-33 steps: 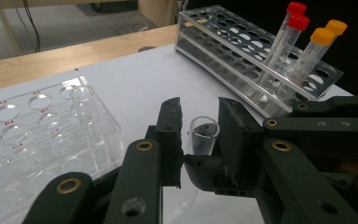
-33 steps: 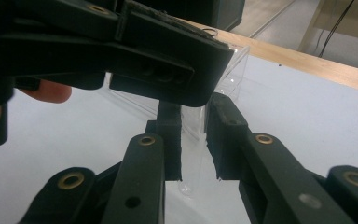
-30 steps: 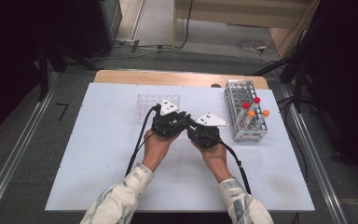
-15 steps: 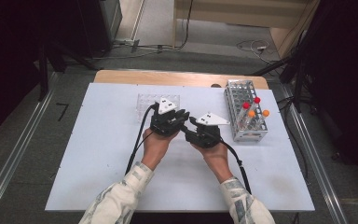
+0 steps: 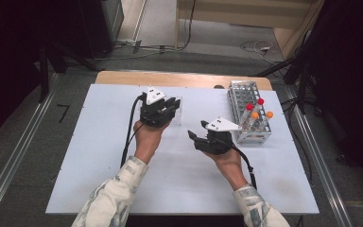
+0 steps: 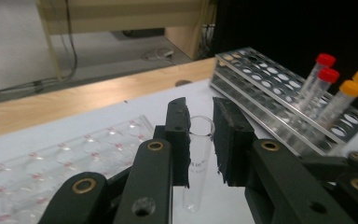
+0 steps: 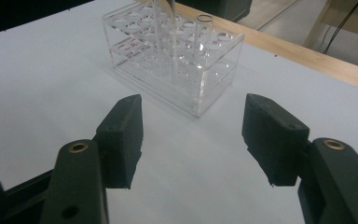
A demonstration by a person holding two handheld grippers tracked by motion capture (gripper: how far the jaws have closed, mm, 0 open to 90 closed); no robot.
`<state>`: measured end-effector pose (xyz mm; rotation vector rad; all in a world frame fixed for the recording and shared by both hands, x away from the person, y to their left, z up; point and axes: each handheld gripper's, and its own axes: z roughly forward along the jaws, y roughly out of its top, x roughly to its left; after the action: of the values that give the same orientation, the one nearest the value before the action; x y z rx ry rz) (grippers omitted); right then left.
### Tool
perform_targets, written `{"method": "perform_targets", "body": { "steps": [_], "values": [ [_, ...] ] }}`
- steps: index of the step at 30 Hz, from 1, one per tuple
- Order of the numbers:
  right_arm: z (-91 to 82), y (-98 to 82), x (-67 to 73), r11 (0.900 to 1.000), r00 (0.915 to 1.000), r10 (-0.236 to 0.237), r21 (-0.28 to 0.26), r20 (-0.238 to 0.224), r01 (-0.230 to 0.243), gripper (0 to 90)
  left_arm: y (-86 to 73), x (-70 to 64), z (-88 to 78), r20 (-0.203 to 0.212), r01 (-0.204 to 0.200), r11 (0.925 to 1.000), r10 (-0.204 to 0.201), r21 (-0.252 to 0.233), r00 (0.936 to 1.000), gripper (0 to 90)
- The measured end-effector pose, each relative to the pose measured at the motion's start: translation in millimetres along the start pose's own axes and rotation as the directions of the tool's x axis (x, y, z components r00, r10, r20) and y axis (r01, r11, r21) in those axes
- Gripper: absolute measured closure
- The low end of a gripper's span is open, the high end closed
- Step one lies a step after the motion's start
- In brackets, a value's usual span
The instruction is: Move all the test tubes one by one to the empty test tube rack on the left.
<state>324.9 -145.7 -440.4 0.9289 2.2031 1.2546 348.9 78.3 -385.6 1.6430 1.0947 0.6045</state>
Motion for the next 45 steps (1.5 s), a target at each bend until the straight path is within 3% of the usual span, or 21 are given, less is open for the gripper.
{"method": "perform_targets", "body": {
  "steps": [4,8,19,29,35,45],
  "values": [
    [-2.4,-5.6,-3.6,1.0,1.0,0.0,0.012,0.004,0.0,36.6,6.7,7.3,-0.6,-0.031,0.014,0.9997,-0.014,-0.019,0.9994,77.0],
    [-6.3,-7.7,-7.6,1.0,0.9999,0.012,0.001,0.01,-0.012,36.7,10.2,11.2,2.6,-0.067,0.001,0.9994,-0.003,-0.034,0.9977,77.0],
    [-10.2,-10.8,-13.0,1.0,0.9996,0.021,0.001,0.017,-0.021,36.7,6.7,17.2,18.0,-0.125,0.003,0.9987,-0.009,-0.051,0.9922,77.0],
    [-11.7,-11.3,-13.9,1.0,0.9996,0.023,-0.002,0.019,-0.023,36.9,1.2,10.8,28.5,-0.162,-0.055,0.9982,0.051,-0.023,0.9854,77.0],
    [-12.2,-11.5,-15.3,1.0,0.9996,0.02,-0.004,0.018,-0.02,37.0,-8.2,8.7,37.4,-0.186,-0.068,0.9977,0.068,0.002,0.9803,76.9],
    [-10.9,-14.1,-17.9,1.0,0.9994,0.025,0.003,0.023,-0.025,36.9,-32.9,9.6,54.4,-0.196,-0.062,0.9959,0.074,0.066,0.9778,76.8]
  ]
}}
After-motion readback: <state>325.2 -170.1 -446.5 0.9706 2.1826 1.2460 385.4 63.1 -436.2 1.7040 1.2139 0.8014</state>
